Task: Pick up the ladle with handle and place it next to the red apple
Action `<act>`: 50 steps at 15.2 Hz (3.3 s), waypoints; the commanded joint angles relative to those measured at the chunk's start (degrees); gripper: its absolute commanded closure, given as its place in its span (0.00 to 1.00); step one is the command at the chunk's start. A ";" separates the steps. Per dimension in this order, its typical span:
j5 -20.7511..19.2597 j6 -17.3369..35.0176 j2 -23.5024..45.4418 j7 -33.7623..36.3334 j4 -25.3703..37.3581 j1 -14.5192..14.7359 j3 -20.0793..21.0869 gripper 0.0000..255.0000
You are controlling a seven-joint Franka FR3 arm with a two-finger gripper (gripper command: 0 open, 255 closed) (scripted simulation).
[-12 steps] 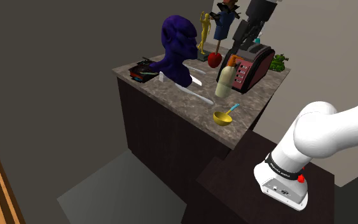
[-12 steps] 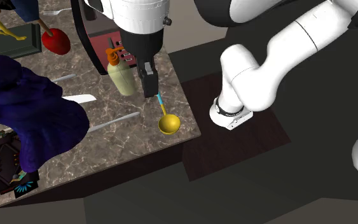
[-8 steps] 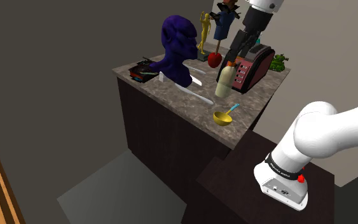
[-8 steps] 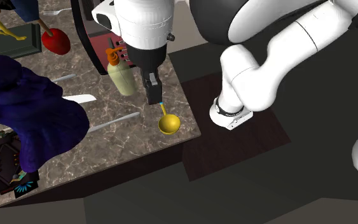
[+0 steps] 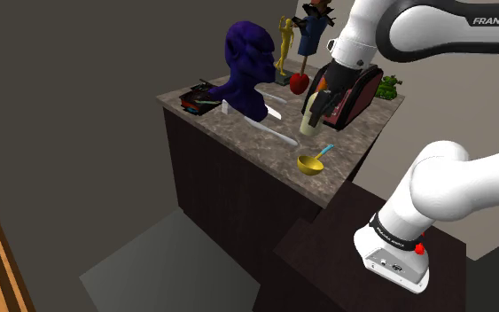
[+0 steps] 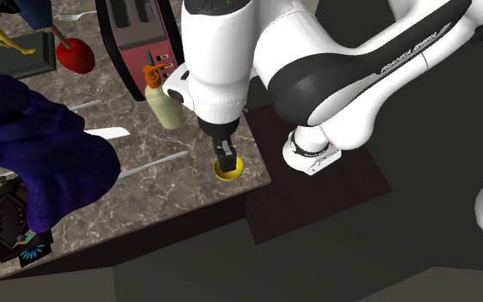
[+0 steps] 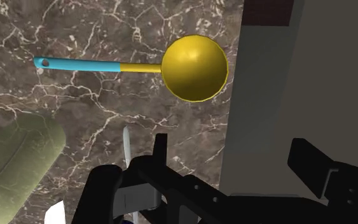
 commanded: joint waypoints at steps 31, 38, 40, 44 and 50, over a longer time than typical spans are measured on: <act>4.55 20.77 4.47 1.61 -18.03 3.91 4.23 1.00; 4.03 15.65 2.18 1.83 -15.19 3.65 3.91 1.00; 3.83 13.72 1.48 1.91 -13.96 3.56 3.77 1.00; 3.47 10.05 0.37 2.07 -11.38 3.39 3.52 1.00; 3.00 4.92 -0.60 2.28 -7.22 3.16 3.15 1.00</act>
